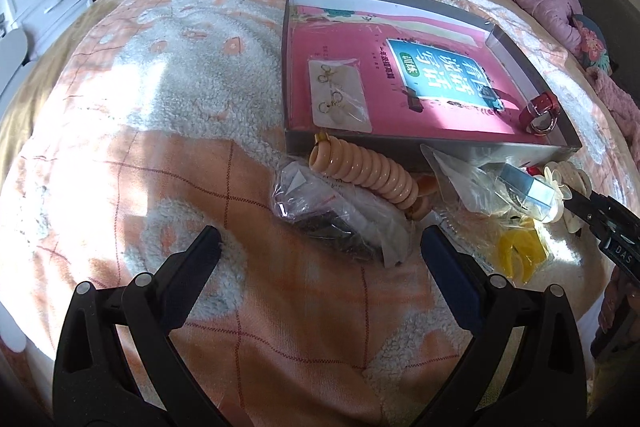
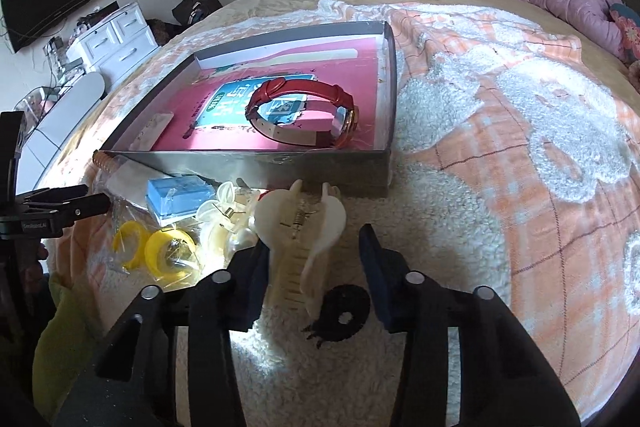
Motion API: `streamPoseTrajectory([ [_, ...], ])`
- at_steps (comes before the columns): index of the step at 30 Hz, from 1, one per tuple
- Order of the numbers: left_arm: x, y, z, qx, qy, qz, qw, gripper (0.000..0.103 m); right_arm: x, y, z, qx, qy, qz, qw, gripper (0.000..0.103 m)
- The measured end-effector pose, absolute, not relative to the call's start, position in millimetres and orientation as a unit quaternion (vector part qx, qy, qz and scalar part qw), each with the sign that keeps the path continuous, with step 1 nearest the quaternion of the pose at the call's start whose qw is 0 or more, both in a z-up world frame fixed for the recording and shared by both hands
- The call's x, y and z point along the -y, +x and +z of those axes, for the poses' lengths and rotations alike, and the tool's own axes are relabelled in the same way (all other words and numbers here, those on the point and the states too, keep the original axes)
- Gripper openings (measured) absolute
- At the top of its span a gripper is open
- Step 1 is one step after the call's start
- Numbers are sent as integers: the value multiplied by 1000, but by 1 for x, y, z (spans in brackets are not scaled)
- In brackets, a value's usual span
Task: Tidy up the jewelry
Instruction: 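Grasp the white hair claw clip with the right tool while the left grasps the clear bag of beads, then carry the clip with the right tool while the left carries the bead bag into the box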
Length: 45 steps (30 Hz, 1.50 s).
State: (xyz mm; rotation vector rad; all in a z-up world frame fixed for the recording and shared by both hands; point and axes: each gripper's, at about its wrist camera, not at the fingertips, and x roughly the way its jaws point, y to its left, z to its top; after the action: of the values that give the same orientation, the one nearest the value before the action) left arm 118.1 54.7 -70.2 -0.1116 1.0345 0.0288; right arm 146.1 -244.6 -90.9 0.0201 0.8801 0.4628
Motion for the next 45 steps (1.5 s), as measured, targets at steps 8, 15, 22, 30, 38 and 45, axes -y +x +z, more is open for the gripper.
streamPoseTrajectory([
  [8,-48,130,-75,-496,-29,16,868,87,250,144,-90,-417,25,228,880,28],
  [15,-27,130,-77,-492,28,12,870,64,264,137,-82,-409,35,219,885,28],
  [22,-39,119,-65,-480,-10,6,877,62,273,125,-71,-402,36,219,888,28],
  [30,-59,87,-44,-458,-41,20,888,61,264,112,-53,-390,30,241,888,28],
  [38,-77,69,-16,-423,-62,37,903,62,241,104,-35,-374,18,271,887,28],
  [45,-84,66,4,-395,-73,44,915,62,219,105,-24,-364,9,297,883,28],
])
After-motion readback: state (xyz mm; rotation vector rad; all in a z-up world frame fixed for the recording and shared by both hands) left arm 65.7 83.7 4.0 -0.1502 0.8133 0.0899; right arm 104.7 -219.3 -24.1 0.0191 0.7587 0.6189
